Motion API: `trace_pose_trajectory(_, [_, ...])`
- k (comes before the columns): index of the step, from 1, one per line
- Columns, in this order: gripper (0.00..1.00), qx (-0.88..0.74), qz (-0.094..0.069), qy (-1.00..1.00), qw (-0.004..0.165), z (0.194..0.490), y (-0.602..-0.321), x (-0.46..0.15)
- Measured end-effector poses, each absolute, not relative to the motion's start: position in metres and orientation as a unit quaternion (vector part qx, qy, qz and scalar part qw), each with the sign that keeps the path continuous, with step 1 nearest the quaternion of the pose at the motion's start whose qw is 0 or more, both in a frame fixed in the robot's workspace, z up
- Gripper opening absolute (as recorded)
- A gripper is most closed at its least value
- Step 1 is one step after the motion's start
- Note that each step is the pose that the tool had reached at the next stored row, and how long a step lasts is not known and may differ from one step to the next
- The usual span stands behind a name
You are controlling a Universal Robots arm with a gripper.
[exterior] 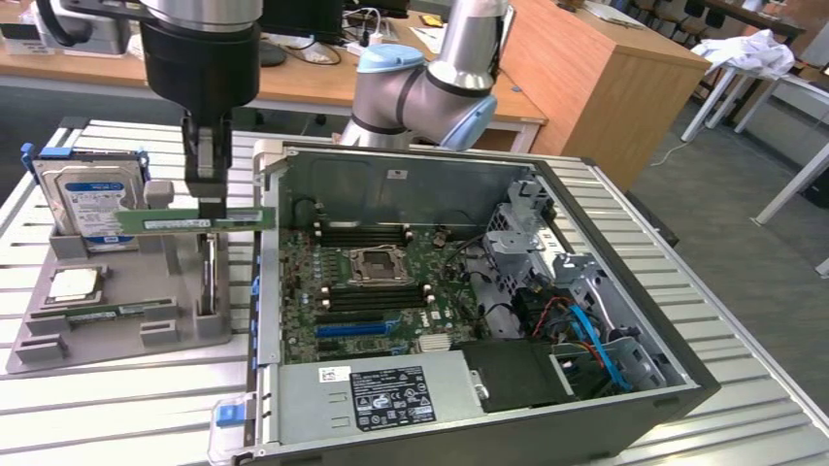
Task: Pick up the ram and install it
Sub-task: 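Pick up the ram and move it above insertion slot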
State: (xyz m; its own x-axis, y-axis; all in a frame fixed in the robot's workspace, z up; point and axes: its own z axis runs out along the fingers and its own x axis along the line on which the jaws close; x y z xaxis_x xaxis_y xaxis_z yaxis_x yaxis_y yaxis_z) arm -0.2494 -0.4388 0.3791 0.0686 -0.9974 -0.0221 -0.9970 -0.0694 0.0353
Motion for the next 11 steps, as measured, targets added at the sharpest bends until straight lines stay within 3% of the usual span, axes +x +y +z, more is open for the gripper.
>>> trace_pose_trajectory(11, [0.12,0.731,-0.020,-0.682,0.005,0.379,-0.439,-0.236])
